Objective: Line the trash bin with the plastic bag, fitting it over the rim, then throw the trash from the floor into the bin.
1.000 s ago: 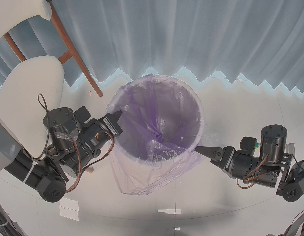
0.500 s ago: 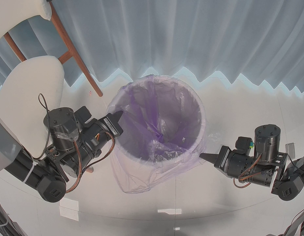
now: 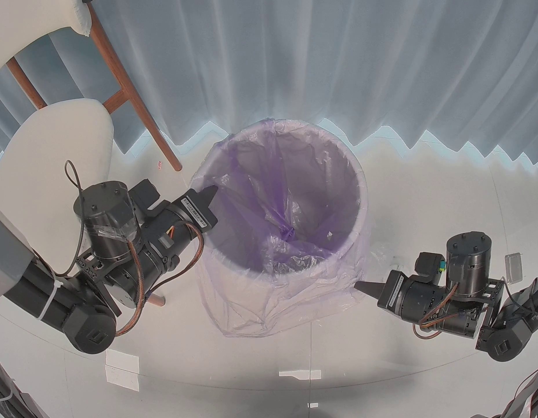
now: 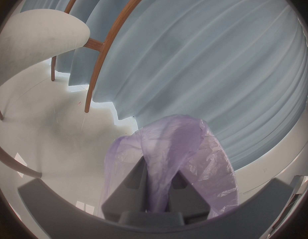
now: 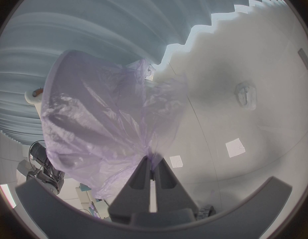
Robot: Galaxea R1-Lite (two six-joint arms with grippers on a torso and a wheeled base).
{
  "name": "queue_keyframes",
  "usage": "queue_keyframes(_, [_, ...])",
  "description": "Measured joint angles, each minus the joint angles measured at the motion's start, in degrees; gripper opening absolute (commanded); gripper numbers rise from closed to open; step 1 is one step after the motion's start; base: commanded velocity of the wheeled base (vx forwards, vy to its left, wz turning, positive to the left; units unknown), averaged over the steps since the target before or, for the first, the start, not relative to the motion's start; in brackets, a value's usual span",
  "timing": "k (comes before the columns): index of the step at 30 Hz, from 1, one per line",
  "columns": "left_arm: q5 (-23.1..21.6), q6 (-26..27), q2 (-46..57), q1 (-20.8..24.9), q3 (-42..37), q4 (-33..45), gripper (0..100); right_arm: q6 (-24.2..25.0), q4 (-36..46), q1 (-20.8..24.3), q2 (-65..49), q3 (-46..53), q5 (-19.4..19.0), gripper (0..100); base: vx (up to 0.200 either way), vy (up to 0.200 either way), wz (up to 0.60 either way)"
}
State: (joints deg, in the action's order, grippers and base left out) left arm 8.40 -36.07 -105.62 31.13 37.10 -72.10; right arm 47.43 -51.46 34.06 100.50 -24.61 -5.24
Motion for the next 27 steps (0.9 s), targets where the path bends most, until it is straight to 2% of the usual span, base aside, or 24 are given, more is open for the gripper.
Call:
queue_keyframes(9, [-0.09, -0.52, 1.18, 0.15, -0.17, 0.85, 0, -2.82, -9.8, -0.99, 5.49, -0.61, 2.82, 0, 0.0, 0.0, 0.0])
queue_keyframes(18, [-0.09, -2.84, 3.69, 0.04, -0.11, 4.63, 0, -3.25, -10.81, -2.56, 7.72, -1.62, 3.08, 0, 0.0, 0.0, 0.0])
queue_keyframes(19, [-0.09, -2.84, 3.85, 0.01, -0.11, 4.71, 0, -3.29, -10.84, -2.73, 7.79, -1.65, 3.13, 100, 0.0, 0.0, 0.0])
queue_keyframes(27, [-0.24, -2.77, 4.24, -0.18, -0.16, 4.68, 0, -2.93, -10.84, -2.67, 7.11, -0.71, 4.53, 100, 0.0, 0.0, 0.0])
